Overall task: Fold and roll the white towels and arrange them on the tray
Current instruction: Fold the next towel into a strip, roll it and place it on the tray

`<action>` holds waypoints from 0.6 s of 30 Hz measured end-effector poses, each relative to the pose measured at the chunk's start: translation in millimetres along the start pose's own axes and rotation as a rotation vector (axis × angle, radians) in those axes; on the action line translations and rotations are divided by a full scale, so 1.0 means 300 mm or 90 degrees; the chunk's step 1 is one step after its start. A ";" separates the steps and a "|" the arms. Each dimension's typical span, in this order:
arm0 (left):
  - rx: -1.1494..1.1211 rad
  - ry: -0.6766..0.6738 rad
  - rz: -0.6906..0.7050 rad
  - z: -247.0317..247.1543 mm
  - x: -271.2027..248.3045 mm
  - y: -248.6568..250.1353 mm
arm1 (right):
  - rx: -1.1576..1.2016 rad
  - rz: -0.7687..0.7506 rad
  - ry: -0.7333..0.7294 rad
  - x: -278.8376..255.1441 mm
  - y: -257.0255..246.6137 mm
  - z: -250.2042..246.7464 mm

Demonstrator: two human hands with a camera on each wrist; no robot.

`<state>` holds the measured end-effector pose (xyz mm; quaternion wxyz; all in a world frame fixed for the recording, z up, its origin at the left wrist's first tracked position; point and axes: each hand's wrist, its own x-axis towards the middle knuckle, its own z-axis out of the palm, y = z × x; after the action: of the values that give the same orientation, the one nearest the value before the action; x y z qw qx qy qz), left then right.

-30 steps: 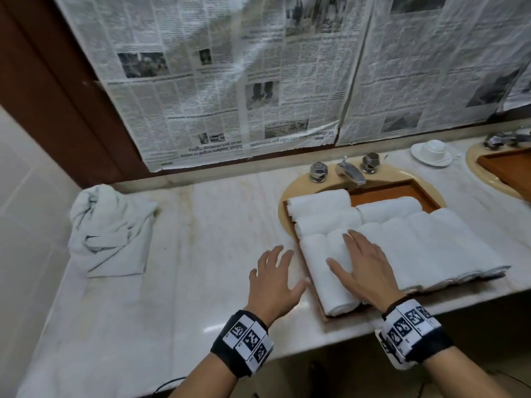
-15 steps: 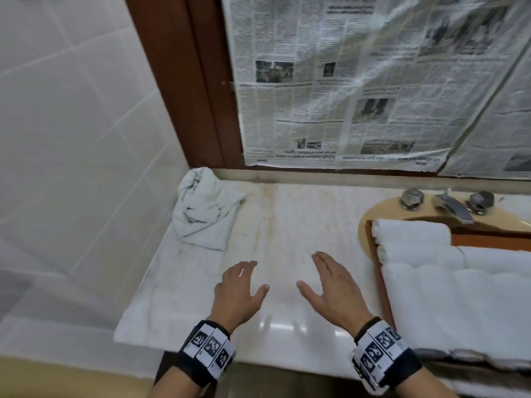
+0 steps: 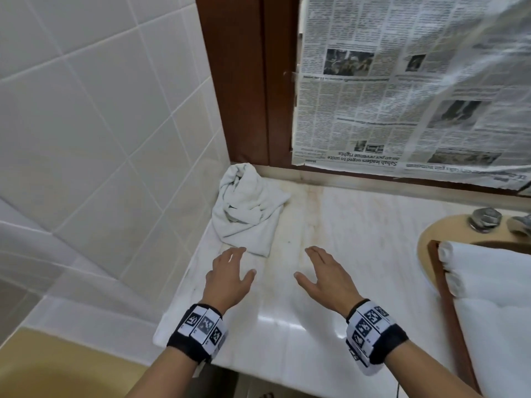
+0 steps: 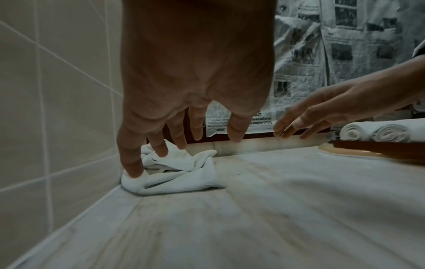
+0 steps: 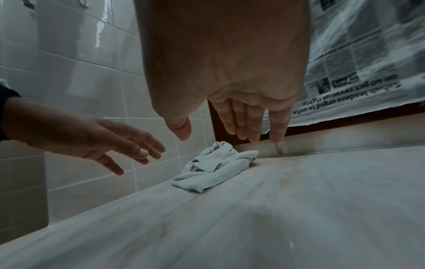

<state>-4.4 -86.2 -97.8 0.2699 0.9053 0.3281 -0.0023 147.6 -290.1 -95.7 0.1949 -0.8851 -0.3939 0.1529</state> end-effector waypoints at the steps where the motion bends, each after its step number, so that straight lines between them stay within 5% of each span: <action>1: 0.001 -0.002 0.003 -0.014 0.043 -0.020 | -0.004 -0.005 0.002 0.046 -0.016 0.012; 18: 0.159 0.000 0.061 -0.065 0.605 -0.173 | -0.151 -0.040 -0.003 0.711 -0.229 0.247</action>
<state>103.7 64.2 -139.2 0.1552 0.9465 0.2814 -0.0302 209.5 -69.8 -153.7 0.0926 -0.8890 -0.4369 0.1008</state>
